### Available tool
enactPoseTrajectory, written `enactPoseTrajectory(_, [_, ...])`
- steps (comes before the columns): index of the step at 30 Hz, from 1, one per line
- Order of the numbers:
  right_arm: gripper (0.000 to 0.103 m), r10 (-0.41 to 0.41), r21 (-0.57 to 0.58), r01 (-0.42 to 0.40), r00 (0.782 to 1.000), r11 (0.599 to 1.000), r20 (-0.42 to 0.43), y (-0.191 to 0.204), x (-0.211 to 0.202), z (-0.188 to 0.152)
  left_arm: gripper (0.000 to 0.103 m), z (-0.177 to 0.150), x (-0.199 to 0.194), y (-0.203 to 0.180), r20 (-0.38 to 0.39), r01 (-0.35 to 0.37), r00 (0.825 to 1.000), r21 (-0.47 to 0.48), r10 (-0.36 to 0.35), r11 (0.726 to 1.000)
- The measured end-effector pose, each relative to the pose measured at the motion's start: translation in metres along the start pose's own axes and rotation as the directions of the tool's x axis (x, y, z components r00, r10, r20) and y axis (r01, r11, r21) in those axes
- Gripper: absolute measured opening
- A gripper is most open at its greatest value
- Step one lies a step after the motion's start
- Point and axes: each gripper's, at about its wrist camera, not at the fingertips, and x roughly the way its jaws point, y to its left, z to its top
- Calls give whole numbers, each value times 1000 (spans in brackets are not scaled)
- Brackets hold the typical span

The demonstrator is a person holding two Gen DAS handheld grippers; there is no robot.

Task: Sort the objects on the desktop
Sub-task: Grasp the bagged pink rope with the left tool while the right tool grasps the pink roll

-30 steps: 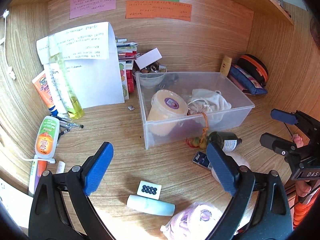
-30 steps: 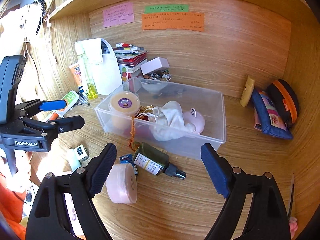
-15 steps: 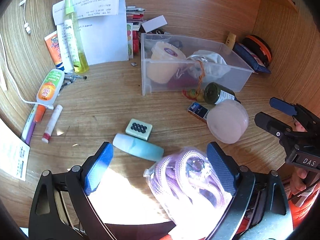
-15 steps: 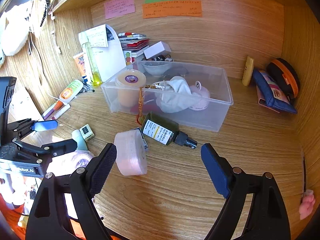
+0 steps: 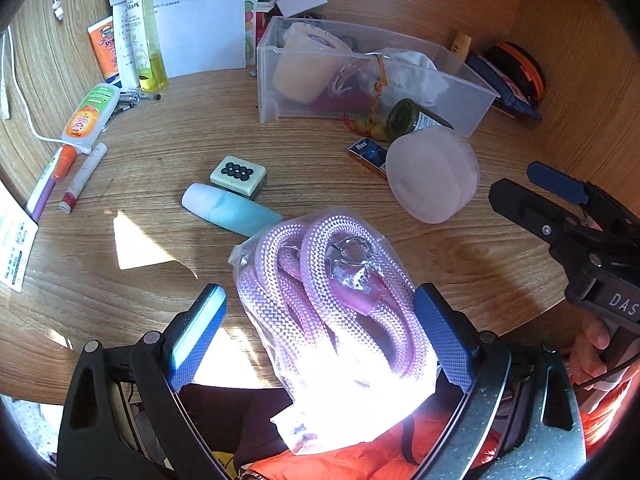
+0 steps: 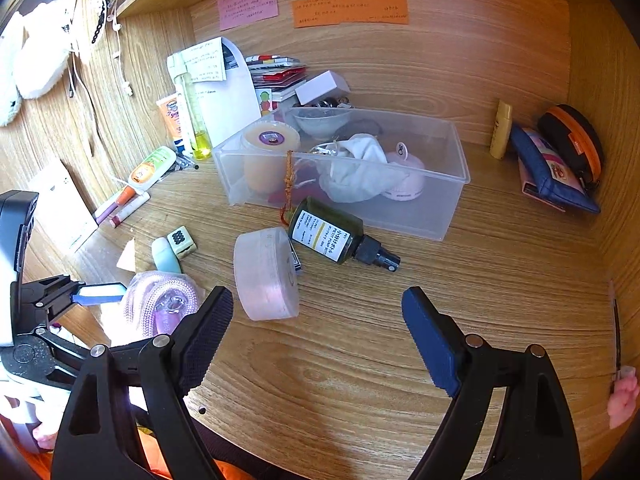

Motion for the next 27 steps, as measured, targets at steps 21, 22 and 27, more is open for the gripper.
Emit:
enactPoseTrajectory(21, [83, -14, -66, 11, 999, 998, -48, 24, 38, 5, 88, -10, 15, -6, 51, -61, 997, 119, 55, 991])
enactPoseTrajectory(22, [81, -4, -65, 1, 999, 998, -53, 25, 40, 5, 84, -10, 14, -4, 53, -58, 997, 121, 52, 991])
enactPoseTrajectory(27, [61, 4, -60, -9, 997, 998, -75, 29, 50, 7, 73, -10, 12, 1, 64, -56, 997, 123, 48, 991])
